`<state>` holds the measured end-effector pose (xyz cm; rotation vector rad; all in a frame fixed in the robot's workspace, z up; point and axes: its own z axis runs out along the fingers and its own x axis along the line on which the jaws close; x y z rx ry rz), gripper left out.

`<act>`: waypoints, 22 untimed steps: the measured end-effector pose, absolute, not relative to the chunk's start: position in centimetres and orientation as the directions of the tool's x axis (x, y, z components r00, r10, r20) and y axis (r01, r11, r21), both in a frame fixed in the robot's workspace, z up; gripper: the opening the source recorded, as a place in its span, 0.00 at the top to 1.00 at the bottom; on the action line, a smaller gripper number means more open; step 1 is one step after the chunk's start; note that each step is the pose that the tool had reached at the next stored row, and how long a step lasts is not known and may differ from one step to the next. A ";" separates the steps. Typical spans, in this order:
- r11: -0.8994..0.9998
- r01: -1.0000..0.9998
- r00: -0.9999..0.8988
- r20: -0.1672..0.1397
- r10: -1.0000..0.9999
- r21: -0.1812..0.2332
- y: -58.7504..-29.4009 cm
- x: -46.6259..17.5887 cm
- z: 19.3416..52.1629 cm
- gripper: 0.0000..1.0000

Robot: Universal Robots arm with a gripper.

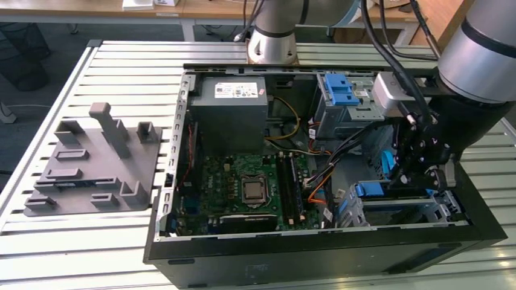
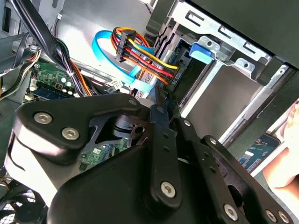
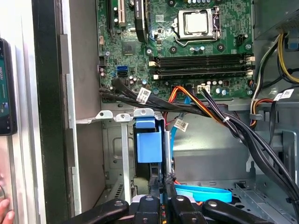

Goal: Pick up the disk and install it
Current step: 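Insert the second disk wire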

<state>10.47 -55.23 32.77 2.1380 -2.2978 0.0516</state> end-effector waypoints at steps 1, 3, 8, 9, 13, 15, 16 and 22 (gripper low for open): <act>0.072 -0.997 -0.072 0.024 -0.997 -0.022 -55.2 10.5 32.8 0.83; 0.072 -0.997 -0.072 0.025 -0.997 -0.022 -55.2 10.5 32.8 0.76; 0.072 -0.997 -0.072 0.026 -0.997 -0.022 -55.2 10.5 33.1 0.76; 0.072 -0.997 -0.072 0.026 -0.997 -0.022 -55.2 10.5 33.2 0.76; 0.072 -0.997 -0.072 0.026 -0.997 -0.022 -55.2 10.5 33.6 0.76; 0.072 -0.997 -0.072 0.026 -0.997 -0.022 -55.2 10.5 33.8 0.76; 0.072 -0.997 -0.072 0.026 -0.997 -0.022 -55.2 10.5 33.8 0.76; 0.072 -0.997 -0.072 0.026 -0.997 -0.021 -55.2 10.5 34.4 0.76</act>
